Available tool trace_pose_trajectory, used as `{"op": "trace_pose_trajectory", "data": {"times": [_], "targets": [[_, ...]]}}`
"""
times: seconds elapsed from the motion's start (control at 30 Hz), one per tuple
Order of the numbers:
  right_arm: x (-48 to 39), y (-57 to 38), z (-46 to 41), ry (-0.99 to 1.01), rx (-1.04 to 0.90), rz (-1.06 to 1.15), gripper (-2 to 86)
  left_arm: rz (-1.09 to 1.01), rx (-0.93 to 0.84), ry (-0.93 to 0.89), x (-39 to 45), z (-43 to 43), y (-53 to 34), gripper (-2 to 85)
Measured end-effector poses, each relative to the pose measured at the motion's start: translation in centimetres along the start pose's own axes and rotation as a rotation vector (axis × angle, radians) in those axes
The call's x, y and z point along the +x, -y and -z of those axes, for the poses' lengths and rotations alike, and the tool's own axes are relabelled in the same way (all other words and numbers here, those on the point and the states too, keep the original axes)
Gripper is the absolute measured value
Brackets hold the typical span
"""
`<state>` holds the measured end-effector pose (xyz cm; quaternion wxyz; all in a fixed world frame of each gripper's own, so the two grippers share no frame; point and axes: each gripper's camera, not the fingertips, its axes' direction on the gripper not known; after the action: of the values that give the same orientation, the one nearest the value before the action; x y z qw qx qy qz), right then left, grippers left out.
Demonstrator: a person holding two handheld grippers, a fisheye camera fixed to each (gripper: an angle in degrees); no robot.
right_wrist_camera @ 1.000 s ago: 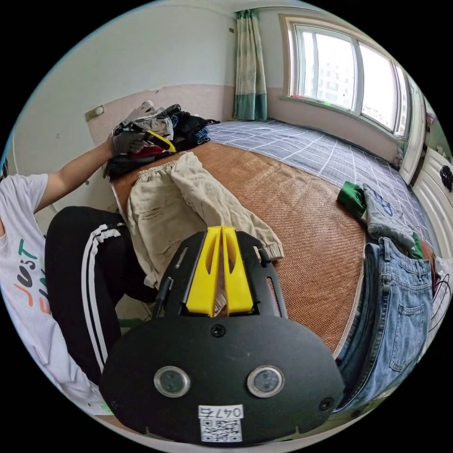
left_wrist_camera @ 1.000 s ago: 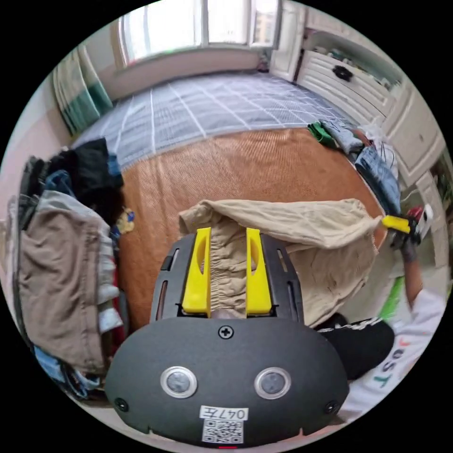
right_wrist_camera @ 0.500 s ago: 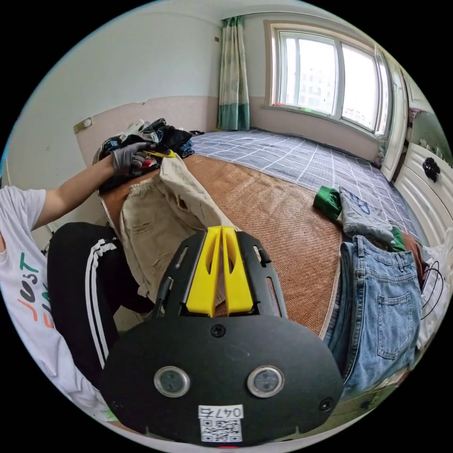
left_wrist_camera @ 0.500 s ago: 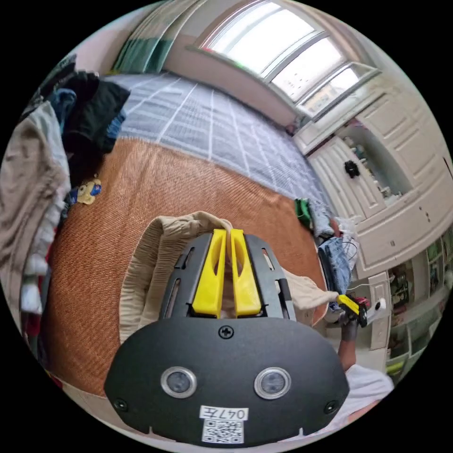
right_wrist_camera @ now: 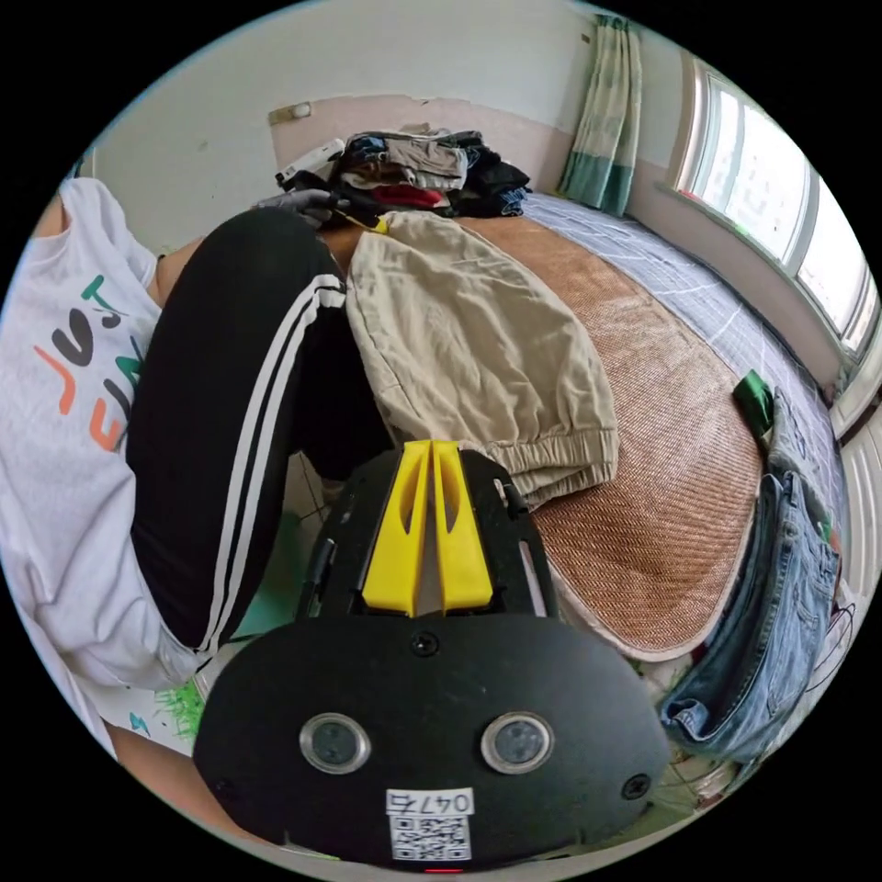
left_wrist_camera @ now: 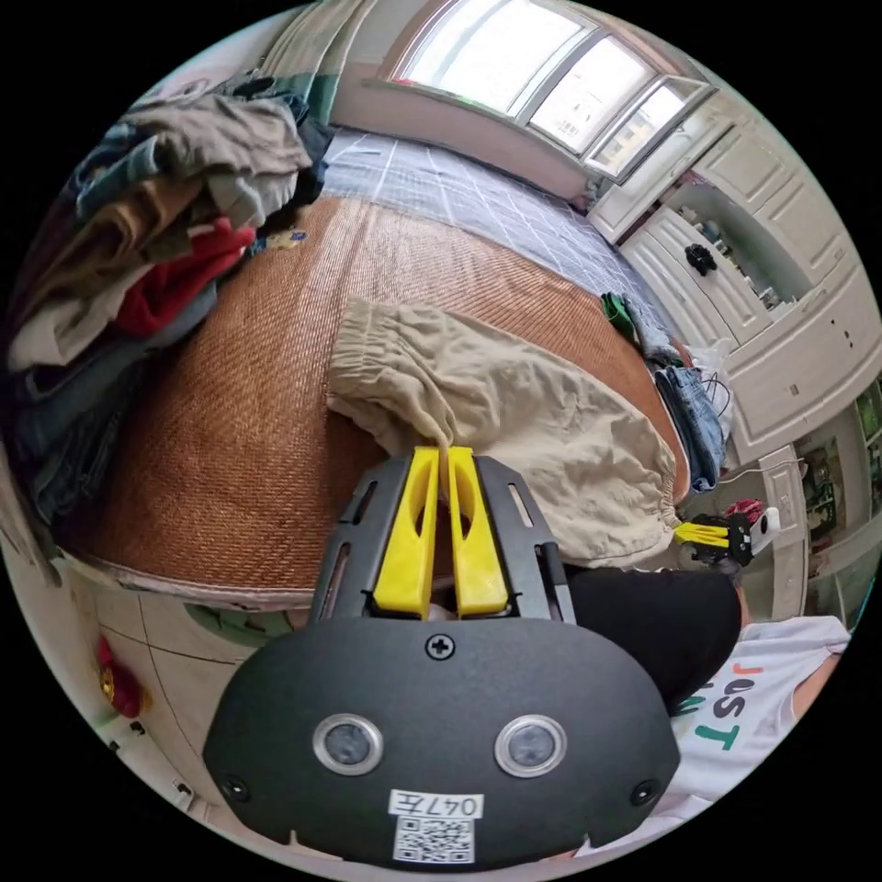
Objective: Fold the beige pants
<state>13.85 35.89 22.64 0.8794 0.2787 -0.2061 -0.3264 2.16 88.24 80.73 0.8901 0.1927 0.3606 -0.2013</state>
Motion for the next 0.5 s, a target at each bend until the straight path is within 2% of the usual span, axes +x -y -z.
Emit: {"op": "trace_pose_trajectory", "data": {"times": [0.1, 0.17, 0.23, 0.3, 0.37, 0.5], "targets": [[0.2, 0.0, 1.3, 0.011, 0.018, -0.003, -0.1, -0.028, -0.005, 0.029, 1.1, 2.7, 0.9, 0.9], [0.9, -0.2, -0.1, 0.053, -0.1, -0.038, 0.7, -0.02, -0.084, 0.094, 0.7, 2.0, 1.1, 3.3], [1.2, -0.7, -0.4, 0.076, -0.143, -0.049, 1.6, -0.004, -0.077, 0.116, 0.5, 3.4, 0.4, 5.8], [1.9, -1.1, 1.0, 0.059, -0.065, -0.099, 2.9, 0.019, -0.033, 0.115, 0.1, 6.5, -0.5, 7.3], [4.2, -1.4, 2.9, -0.04, 0.059, -0.265, 6.1, 0.041, 0.041, 0.085, 0.0, 10.9, -0.7, 7.9], [7.9, -1.0, 2.5, -0.105, 0.087, -0.43, 11.8, 0.016, 0.085, 0.048, 2.3, 14.8, 1.7, 7.3]]}}
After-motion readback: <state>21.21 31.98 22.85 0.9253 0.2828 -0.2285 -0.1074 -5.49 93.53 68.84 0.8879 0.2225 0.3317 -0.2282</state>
